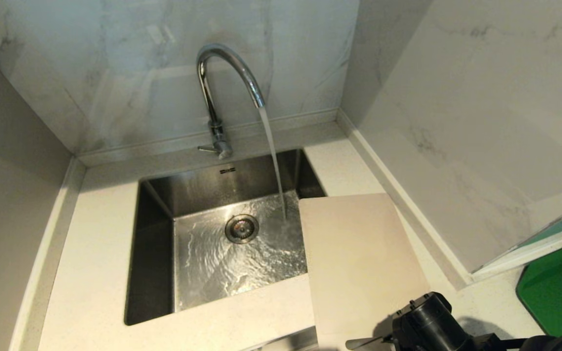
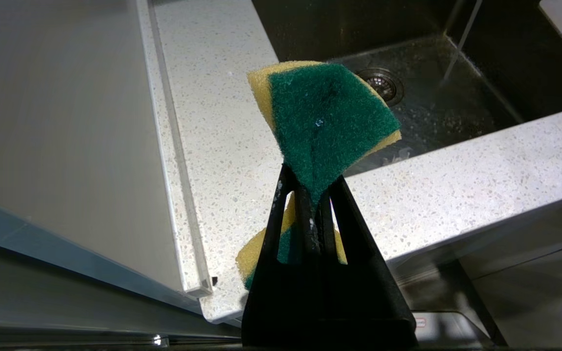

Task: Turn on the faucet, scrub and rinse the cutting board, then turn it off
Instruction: Pick up the cutting board

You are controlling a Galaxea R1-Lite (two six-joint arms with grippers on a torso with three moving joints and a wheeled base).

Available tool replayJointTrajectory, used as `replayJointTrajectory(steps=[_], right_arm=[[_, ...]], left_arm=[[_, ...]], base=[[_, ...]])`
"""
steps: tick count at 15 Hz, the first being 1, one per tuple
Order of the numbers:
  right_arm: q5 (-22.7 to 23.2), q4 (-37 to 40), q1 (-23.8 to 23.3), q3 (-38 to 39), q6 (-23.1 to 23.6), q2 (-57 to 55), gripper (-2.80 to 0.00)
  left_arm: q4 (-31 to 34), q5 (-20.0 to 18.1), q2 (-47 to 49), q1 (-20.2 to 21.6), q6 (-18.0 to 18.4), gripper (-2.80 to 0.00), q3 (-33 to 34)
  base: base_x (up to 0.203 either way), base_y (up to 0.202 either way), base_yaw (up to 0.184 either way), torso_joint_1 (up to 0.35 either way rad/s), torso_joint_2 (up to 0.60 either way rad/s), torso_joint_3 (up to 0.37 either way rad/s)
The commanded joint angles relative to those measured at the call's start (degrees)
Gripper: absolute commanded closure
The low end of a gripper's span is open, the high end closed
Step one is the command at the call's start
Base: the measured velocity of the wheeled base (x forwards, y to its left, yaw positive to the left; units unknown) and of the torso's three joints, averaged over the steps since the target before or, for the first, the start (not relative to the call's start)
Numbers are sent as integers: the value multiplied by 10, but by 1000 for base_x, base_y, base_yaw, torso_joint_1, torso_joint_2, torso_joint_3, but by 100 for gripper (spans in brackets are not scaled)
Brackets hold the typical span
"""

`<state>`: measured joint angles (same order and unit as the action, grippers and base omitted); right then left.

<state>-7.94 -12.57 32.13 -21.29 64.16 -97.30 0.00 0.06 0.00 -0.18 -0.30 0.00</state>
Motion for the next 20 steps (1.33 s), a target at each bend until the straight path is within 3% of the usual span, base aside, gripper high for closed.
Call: replayJointTrajectory(steps=[1,12,20], right_arm=[[-1,-10,0,2,4,-16,-280],[0,-48,-1,6,3,-55,-280],[10,-131,-1,32,3,-121,-280]], left_arm=[[0,0,0,0,0,0,1],[0,0,0,0,0,0,1],[0,0,0,0,0,0,1]], base=[[0,0,0,0,0,0],[0,0,0,0,0,0],[0,0,0,0,0,0]])
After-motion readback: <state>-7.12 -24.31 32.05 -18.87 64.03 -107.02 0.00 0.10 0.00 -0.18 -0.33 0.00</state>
